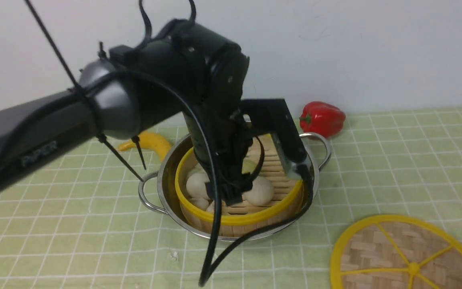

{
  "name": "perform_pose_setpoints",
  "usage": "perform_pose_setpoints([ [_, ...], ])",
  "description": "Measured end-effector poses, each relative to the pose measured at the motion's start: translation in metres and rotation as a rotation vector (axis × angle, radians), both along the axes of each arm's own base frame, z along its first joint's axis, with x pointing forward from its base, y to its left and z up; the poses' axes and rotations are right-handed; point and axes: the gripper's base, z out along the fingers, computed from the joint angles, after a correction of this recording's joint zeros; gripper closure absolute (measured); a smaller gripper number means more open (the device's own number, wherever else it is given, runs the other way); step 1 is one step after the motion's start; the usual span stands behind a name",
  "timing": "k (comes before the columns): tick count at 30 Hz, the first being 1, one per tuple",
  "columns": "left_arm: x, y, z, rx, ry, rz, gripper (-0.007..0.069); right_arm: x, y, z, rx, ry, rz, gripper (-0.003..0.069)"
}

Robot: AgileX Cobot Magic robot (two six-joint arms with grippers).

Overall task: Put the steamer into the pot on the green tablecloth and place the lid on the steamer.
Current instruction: 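Place the bamboo steamer basket with dumplings into the steel pot with the left gripper, then move the gripper down to the bamboo steamer lid and grasp its center knob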

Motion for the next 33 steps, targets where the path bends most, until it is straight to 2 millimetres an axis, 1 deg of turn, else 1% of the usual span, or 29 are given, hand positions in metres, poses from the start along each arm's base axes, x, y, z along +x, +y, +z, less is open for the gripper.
perform_pose_setpoints([
  [2,-0.005,0.007,0.019,-0.021,-0.046,0.044,0.0187,0.0,0.0,0.0,0.0,0.0,0.0,0.0419],
  [3,-0.008,0.01,0.028,-0.036,-0.069,0.059,0.0266,0.0,0.0,0.0,0.0,0.0,0.0,0.0419],
  [4,-0.009,0.01,0.03,-0.038,-0.075,0.061,0.03,0.0,0.0,0.0,0.0,0.0,0.0,0.0419],
  [5,-0.016,0.016,0.048,-0.075,-0.112,0.084,0.045,0.0,0.0,0.0,0.0,0.0,0.0,0.0419],
  [6,-0.02,0.019,0.056,-0.091,-0.13,0.092,0.0532,0.0,0.0,0.0,0.0,0.0,0.0,0.0419],
  [7,-0.025,0.023,0.066,-0.112,-0.15,0.101,0.0584,0.0,0.0,0.0,0.0,0.0,0.0,0.0419],
  [8,-0.026,0.024,0.068,-0.116,-0.154,0.102,0.0592,0.0,0.0,0.0,0.0,0.0,0.0,0.0419],
  [9,-0.033,0.029,0.082,-0.144,-0.186,0.108,0.0628,0.0,0.0,0.0,0.0,0.0,0.0,0.0419],
  [11,-0.041,0.036,0.095,-0.17,-0.214,0.112,0.0648,0.0,0.0,0.0,0.0,0.0,0.0,0.0419],
  [15,-0.052,0.044,0.112,-0.203,-0.256,0.115,0.0646,0.0,0.0,0.0,0.0,0.0,0.0,0.0419],
  [18,-0.054,0.046,0.115,-0.213,-0.267,0.114,0.0643,0.0,0.0,0.0,0.0,0.0,0.0,0.0419],
  [27,-0.049,0.044,0.121,-0.285,-0.337,0.098,0.0629,0.0,0.0,0.0,0.0,0.0,0.0,0.0419],
  [29,-0.054,0.054,0.124,-0.369,-0.358,0.119,0.0623,0.0,0.0,0.0,0.0,0.0,0.0,0.0419],
  [31,-0.065,0.075,0.13,-0.488,-0.379,0.172,0.062,0.0,0.0,0.0,0.0,0.0,0.0,0.0419],
  [32,-0.067,0.077,0.13,-0.5,-0.38,0.178,0.0619,0.0,0.0,0.0,0.0,0.0,0.0,0.0419],
  [33,-0.075,0.092,0.127,-0.558,-0.387,0.223,0.0615,0.0,0.0,0.0,0.0,0.0,0.0,0.0419],
])
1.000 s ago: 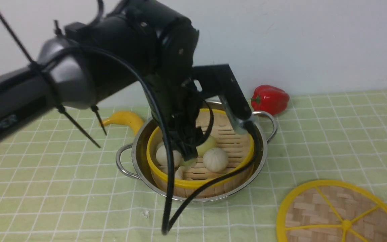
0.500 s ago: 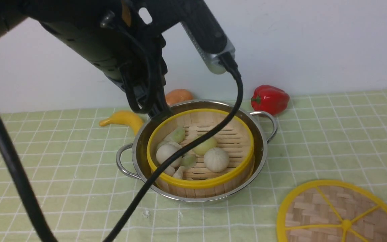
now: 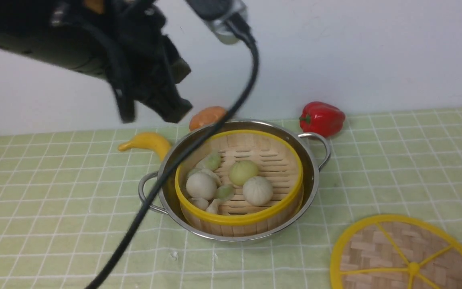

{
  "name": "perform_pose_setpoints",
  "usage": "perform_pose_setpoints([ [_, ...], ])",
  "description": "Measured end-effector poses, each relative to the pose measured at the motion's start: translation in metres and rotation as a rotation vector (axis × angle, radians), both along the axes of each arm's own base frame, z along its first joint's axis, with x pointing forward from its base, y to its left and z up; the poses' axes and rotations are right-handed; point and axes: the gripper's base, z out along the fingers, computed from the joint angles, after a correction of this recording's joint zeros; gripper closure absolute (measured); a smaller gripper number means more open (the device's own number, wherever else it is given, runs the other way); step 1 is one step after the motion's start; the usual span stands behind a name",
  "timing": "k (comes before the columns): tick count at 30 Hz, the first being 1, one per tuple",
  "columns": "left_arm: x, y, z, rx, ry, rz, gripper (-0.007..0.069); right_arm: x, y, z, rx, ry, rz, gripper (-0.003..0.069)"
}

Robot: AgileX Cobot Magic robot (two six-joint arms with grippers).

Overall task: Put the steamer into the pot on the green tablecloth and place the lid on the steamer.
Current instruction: 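Move the gripper down to the bamboo steamer lid and grasp its center knob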

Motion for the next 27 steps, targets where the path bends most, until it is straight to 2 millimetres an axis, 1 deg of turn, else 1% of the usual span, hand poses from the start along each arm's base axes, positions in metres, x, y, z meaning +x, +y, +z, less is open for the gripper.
perform_pose_setpoints([
  [1,-0.007,0.014,-0.001,-0.053,-0.012,0.037,0.0613,0.0,0.0,0.0,0.0,0.0,0.0,0.0419],
  [2,-0.017,0.033,-0.002,-0.113,-0.044,0.096,0.0613,0.0,0.0,0.0,0.0,0.0,0.0,0.0419],
  [4,-0.032,0.056,-0.01,-0.182,-0.068,0.179,0.0613,0.0,0.0,0.0,0.0,0.0,0.0,0.0419],
  [5,-0.038,0.066,-0.019,-0.202,-0.067,0.22,0.0613,0.0,0.0,0.0,0.0,0.0,0.0,0.0419],
  [6,-0.049,0.08,-0.025,-0.237,-0.096,0.282,0.0611,0.0,0.0,0.0,0.0,0.0,0.0,0.0419],
  [10,-0.086,0.115,-0.064,-0.293,-0.15,0.477,0.0602,0.0,0.0,0.0,0.0,0.0,0.0,0.0419],
  [11,-0.094,0.12,-0.073,-0.3,-0.162,0.513,0.0602,0.0,0.0,0.0,0.0,0.0,0.0,0.0419],
  [12,-0.096,0.121,-0.08,-0.297,-0.153,0.523,0.0602,0.0,0.0,0.0,0.0,0.0,0.0,0.0419],
  [13,-0.117,0.129,-0.099,-0.312,-0.201,0.594,0.0602,0.0,0.0,0.0,0.0,0.0,0.0,0.0419],
  [15,-0.133,0.132,-0.118,-0.325,-0.24,0.637,0.0597,0.0,0.0,0.0,0.0,0.0,0.0,0.0419],
  [18,-0.159,0.133,-0.156,-0.35,-0.333,0.687,0.0592,0.0,0.0,0.0,0.0,0.0,0.0,0.0419],
  [19,-0.165,0.133,-0.167,-0.353,-0.362,0.694,0.0592,0.0,0.0,0.0,0.0,0.0,0.0,0.0419],
  [20,-0.166,0.133,-0.173,-0.352,-0.358,0.698,0.0592,0.0,0.0,0.0,0.0,0.0,0.0,0.0419],
  [21,-0.172,0.133,-0.188,-0.359,-0.402,0.701,0.0587,0.0,0.0,0.0,0.0,0.0,0.0,0.0419],
  [22,-0.175,0.133,-0.198,-0.363,-0.423,0.705,0.0583,0.0,0.0,0.0,0.0,0.0,0.0,0.0419],
  [25,-0.181,0.133,-0.222,-0.369,-0.453,0.711,0.0573,0.0,0.0,0.0,0.0,0.0,0.0,0.0419],
  [27,-0.184,0.132,-0.231,-0.372,-0.46,0.706,0.057,0.0,0.0,0.0,0.0,0.0,0.0,0.0419],
])
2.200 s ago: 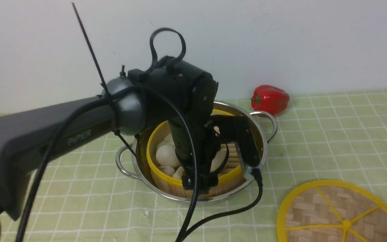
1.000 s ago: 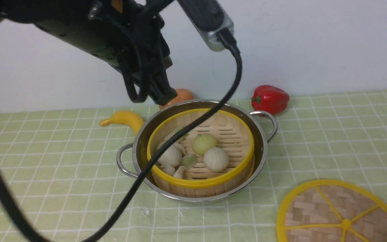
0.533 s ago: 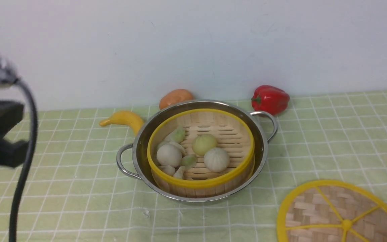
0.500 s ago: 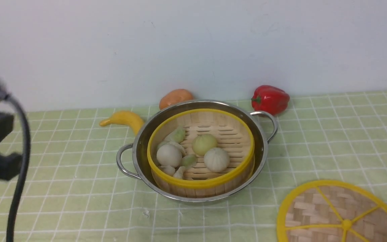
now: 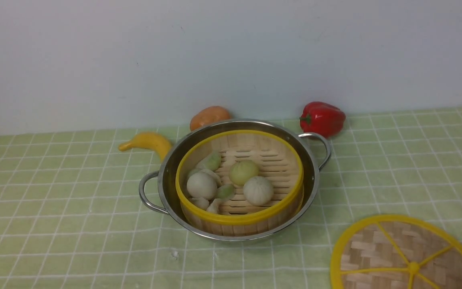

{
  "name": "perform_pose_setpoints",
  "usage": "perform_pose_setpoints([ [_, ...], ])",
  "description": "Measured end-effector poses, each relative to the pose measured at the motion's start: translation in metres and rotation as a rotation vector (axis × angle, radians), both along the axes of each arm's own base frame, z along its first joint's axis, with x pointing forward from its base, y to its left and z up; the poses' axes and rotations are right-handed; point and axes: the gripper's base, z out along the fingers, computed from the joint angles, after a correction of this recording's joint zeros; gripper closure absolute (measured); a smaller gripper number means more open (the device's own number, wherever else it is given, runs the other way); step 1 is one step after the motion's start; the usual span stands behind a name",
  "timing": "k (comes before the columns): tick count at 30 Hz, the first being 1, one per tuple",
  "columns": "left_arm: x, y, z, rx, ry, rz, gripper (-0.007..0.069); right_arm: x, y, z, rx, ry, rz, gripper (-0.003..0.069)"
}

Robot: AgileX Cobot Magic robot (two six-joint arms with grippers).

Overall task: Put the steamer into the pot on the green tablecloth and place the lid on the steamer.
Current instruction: 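Move the gripper down to the bamboo steamer lid and grasp its center knob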

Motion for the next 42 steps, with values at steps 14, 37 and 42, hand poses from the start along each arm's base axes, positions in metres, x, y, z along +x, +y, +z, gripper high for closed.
perform_pose_setpoints([
  [14,-0.0032,-0.0021,-0.0079,-0.027,0.067,-0.014,0.0545,0.0,0.0,0.0001,0.0,-0.001,0.0,0.0419],
  [37,-0.0033,-0.0022,-0.0079,-0.012,0.067,-0.017,0.0508,0.0,0.0,0.0001,0.0,-0.001,0.0,0.0419],
  [42,-0.0033,-0.0022,-0.0079,-0.012,0.067,-0.017,0.0498,0.0,0.0,0.0001,0.0,-0.001,0.0,0.0419],
])
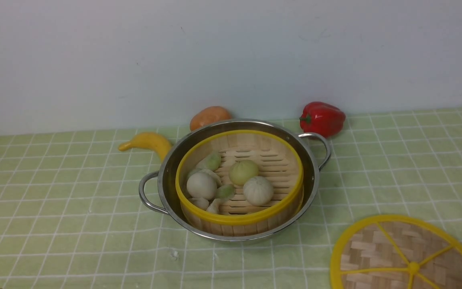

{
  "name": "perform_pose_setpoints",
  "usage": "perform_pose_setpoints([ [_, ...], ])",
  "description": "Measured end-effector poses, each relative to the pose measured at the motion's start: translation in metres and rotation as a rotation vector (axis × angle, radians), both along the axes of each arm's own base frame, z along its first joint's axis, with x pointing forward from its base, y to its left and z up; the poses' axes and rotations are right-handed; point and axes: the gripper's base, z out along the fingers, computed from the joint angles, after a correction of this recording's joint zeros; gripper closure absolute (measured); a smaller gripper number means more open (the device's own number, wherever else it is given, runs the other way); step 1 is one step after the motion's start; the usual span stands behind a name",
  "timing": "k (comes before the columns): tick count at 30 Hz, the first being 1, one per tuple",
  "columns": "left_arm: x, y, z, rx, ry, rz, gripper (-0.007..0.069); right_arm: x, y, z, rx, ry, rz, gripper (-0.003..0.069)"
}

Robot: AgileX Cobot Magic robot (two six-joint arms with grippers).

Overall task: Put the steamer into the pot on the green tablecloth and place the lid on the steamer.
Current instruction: 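Move the gripper down to the bamboo steamer lid and grasp its center knob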

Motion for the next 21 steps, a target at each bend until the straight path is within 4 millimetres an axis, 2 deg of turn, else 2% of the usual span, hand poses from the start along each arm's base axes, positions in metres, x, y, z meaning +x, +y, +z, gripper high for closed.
perform_pose_setpoints([
  [10,0.0,0.0,0.0,0.001,0.0,0.0,0.0478,0.0,0.001,0.003,0.06,-0.026,0.002,0.0419],
  [13,0.0,0.0,0.0,0.002,0.0,0.0,0.0475,-0.003,0.002,0.03,0.143,-0.099,0.006,0.0419],
  [14,0.0,0.0,0.0,0.002,0.0,0.0,0.0475,-0.007,0.001,0.05,0.164,-0.152,0.01,0.0419],
  [15,0.0,0.0,0.0,0.002,0.0,0.0,0.0474,-0.008,0.001,0.053,0.165,-0.159,0.011,0.0419],
  [16,0.0,0.0,0.0,0.002,0.0,0.0,0.0471,-0.011,0.001,0.065,0.174,-0.183,0.013,0.0419],
  [17,0.0,0.0,0.0,0.002,0.0,0.0,0.0466,-0.019,0.0,0.085,0.184,-0.22,0.018,0.0419],
  [21,0.0,0.0,0.0,0.002,0.0,0.0,0.0457,-0.04,-0.002,0.125,0.187,-0.258,0.025,0.0419],
])
